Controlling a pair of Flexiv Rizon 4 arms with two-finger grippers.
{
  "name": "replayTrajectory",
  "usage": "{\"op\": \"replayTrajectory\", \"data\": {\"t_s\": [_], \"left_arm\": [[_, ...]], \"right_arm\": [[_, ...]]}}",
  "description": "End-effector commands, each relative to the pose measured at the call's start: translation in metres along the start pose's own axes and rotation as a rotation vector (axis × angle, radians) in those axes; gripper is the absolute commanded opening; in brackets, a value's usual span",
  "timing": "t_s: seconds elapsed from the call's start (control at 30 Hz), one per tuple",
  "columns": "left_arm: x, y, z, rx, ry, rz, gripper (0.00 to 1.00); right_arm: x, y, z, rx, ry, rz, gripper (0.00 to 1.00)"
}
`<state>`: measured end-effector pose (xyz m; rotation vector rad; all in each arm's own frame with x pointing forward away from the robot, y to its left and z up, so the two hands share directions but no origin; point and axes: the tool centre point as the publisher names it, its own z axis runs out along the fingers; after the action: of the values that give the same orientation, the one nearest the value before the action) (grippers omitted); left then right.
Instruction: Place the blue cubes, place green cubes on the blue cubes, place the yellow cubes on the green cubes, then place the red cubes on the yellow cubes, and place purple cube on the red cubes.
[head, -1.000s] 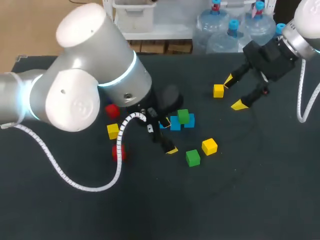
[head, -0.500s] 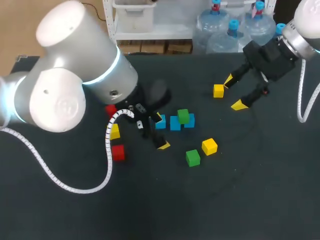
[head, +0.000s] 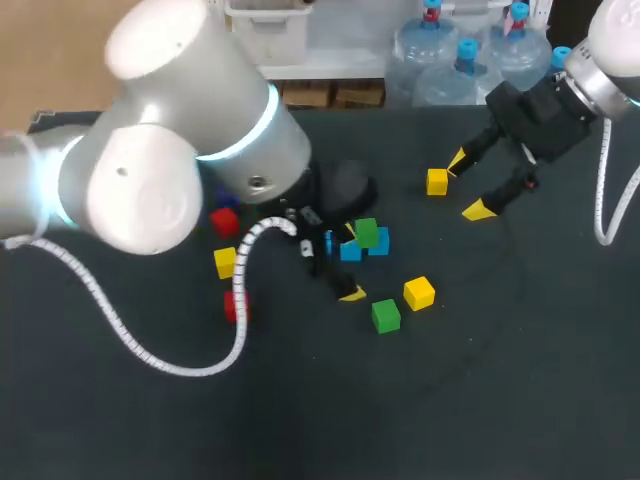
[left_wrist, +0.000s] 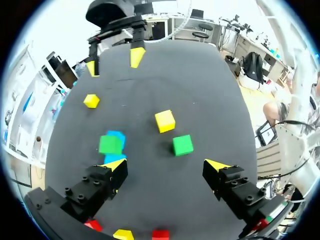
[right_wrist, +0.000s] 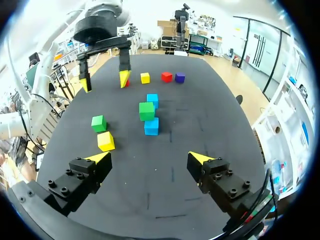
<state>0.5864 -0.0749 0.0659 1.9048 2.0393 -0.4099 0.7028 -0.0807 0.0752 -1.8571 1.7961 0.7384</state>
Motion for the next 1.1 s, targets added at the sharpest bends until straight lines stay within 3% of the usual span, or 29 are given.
{"op": "replayTrajectory", "data": {"t_s": [0.03, 0.33, 0.5, 0.7, 1.0, 1.1], "left_arm": [[-0.035, 0.000, 0.009, 0.017, 0.158, -0.028, 1.00], [-0.053, -0.038, 0.024, 0.028, 0.199, -0.079, 1.00], [-0.050, -0.053, 0.039, 0.065, 0.239, -0.102, 1.00], [-0.032, -0.059, 0.041, 0.070, 0.237, -0.162, 1.00], [-0.025, -0.056, 0.051, 0.068, 0.289, -0.211, 1.00], [-0.022, -0.053, 0.056, 0.070, 0.268, -0.213, 1.00]], "right_arm": [[0.000, 0.000, 0.000, 0.000, -0.001, -0.001, 1.00], [0.000, 0.000, 0.000, 0.000, -0.001, -0.001, 1.00], [0.000, 0.000, 0.000, 0.000, -0.001, -0.001, 1.00], [0.000, 0.000, 0.000, 0.000, -0.001, -0.001, 1.00], [0.000, 0.000, 0.000, 0.000, -0.001, -0.001, 1.00], [0.000, 0.000, 0.000, 0.000, -0.001, -0.001, 1.00]]}}
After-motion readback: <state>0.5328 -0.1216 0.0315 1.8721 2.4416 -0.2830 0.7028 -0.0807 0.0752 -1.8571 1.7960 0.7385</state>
